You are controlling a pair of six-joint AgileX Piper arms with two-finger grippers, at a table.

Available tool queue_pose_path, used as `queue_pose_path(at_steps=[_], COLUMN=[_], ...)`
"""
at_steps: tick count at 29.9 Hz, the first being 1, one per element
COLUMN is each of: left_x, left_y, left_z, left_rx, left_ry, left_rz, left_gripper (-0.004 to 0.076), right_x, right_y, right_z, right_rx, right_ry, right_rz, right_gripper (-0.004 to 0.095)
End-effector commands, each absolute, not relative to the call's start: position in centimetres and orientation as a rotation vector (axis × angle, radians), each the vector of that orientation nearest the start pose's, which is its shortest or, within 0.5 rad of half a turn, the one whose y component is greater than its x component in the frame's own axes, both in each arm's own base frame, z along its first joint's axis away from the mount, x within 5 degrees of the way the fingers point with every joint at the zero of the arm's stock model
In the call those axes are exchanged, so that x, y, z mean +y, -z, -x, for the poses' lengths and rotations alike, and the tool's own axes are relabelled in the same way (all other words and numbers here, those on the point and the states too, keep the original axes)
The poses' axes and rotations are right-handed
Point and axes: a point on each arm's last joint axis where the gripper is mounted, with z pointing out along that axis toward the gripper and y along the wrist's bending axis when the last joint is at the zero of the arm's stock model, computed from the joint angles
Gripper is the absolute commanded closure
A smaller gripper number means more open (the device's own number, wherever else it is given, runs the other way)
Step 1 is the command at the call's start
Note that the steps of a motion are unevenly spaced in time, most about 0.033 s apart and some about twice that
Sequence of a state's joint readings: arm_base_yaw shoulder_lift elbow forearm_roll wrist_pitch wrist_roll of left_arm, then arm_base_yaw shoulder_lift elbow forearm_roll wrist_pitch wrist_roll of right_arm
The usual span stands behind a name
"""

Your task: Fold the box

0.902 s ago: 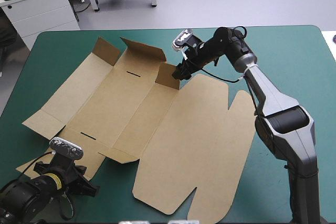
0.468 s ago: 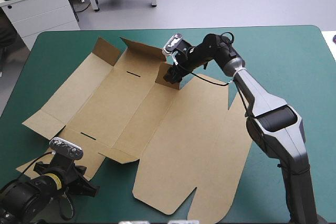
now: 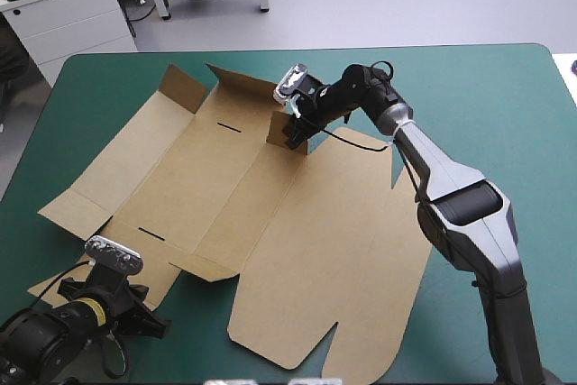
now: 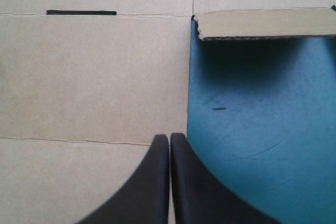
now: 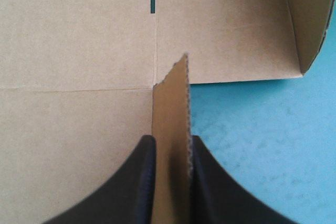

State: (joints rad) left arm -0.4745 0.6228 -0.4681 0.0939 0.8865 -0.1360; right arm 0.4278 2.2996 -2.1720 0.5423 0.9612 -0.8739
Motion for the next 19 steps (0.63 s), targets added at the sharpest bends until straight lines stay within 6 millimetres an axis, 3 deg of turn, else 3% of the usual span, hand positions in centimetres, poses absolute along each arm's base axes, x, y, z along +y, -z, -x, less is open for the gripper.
queue_pose_path(at_steps=[1,9,13,19], left_x=[-4.1,-4.2,-4.2,-4.1], left_y=[-26.2,-26.7,-28.5,-32.9], left_z=[-9.4,-9.4,-9.4,-9.3], left_rx=[2.411,2.413,2.391,2.288], left_ry=[0.154,0.178,0.173,0.206], left_rz=[-0.455,-0.444,-0.438,-0.409], left_gripper=[0.0734,0.0734,0.0734,0.0734], right_x=[24.8,23.8,23.4,23.5], right_y=[-30.0,-31.7,-33.1,-35.5], right_z=[-44.5,-44.4,-43.7,-42.9], right_rx=[1.966,1.924,1.825,1.65], right_ry=[-0.501,-0.353,-0.272,-0.242], right_rz=[1.26,1.38,1.568,1.682], right_gripper=[0.0921,0.0928,0.0928,0.0928])
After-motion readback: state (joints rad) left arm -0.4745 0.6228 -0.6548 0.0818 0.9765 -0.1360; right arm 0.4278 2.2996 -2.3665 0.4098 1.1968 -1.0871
